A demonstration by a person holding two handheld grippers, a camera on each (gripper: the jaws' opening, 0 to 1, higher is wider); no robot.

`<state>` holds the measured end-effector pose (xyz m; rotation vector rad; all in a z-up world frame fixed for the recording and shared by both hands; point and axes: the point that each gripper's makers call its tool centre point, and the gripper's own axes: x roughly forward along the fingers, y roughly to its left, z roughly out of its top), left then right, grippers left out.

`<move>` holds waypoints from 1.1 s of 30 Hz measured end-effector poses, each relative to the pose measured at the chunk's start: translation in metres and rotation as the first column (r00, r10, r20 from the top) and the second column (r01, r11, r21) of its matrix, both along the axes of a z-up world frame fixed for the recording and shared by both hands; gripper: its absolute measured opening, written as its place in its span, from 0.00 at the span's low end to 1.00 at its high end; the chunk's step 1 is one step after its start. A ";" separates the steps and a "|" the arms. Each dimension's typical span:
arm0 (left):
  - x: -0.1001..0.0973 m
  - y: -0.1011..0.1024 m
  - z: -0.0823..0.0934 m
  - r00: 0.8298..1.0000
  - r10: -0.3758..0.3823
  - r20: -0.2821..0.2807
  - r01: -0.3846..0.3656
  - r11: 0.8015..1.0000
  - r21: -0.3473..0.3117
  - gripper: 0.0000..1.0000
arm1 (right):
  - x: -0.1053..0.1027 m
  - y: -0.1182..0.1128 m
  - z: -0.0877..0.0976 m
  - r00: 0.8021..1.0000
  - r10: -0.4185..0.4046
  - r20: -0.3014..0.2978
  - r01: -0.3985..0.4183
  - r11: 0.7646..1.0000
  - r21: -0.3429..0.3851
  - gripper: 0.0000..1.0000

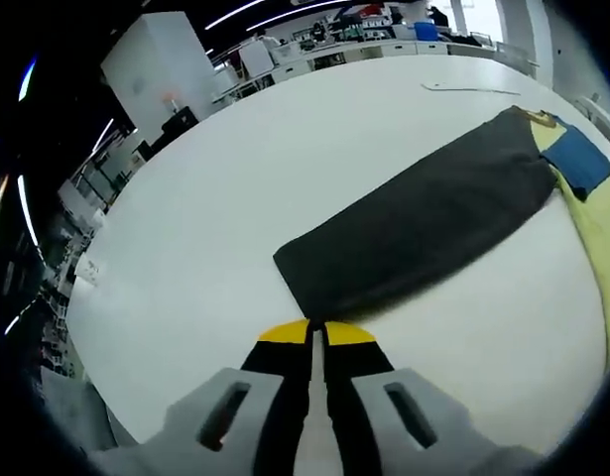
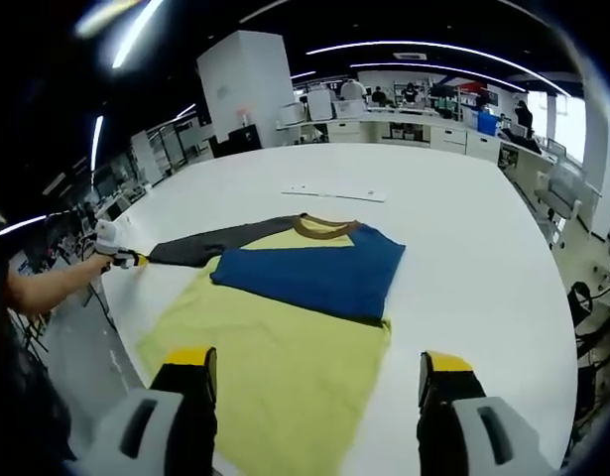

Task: Fold the garment on the visible template until the final outline fits inside the template.

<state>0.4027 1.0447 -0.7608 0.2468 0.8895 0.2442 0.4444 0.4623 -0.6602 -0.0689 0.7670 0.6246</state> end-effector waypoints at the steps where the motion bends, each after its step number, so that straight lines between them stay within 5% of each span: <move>1: 0.000 0.000 0.000 1.000 0.000 0.000 0.000 1.000 0.001 0.01 | -0.001 0.000 0.000 1.000 0.000 -0.001 0.000 1.000 0.000 0.84; 7: -0.013 0.010 0.009 0.998 0.065 0.000 -0.065 0.997 0.038 0.07 | -0.002 -0.001 0.001 1.000 -0.006 0.000 0.006 1.000 0.004 0.84; 10: -0.019 0.008 0.010 0.996 0.092 0.005 -0.092 0.996 0.005 0.15 | -0.003 -0.002 0.000 1.000 -0.010 -0.004 0.010 1.000 0.003 0.84; 15: -0.019 -0.001 0.021 0.980 0.168 0.104 -0.154 0.979 -0.137 0.16 | -0.006 -0.001 0.001 1.000 -0.006 -0.002 0.006 1.000 0.009 0.84; 20: -0.014 -0.002 0.028 0.966 0.202 0.159 -0.169 0.966 -0.197 0.15 | -0.007 -0.001 -0.003 1.000 -0.011 -0.009 0.012 1.000 0.011 0.84; 33: -0.001 -0.003 0.004 0.941 0.308 0.142 -0.255 0.919 -0.302 0.17 | -0.008 0.001 0.000 1.000 -0.002 0.006 0.002 1.000 0.025 0.89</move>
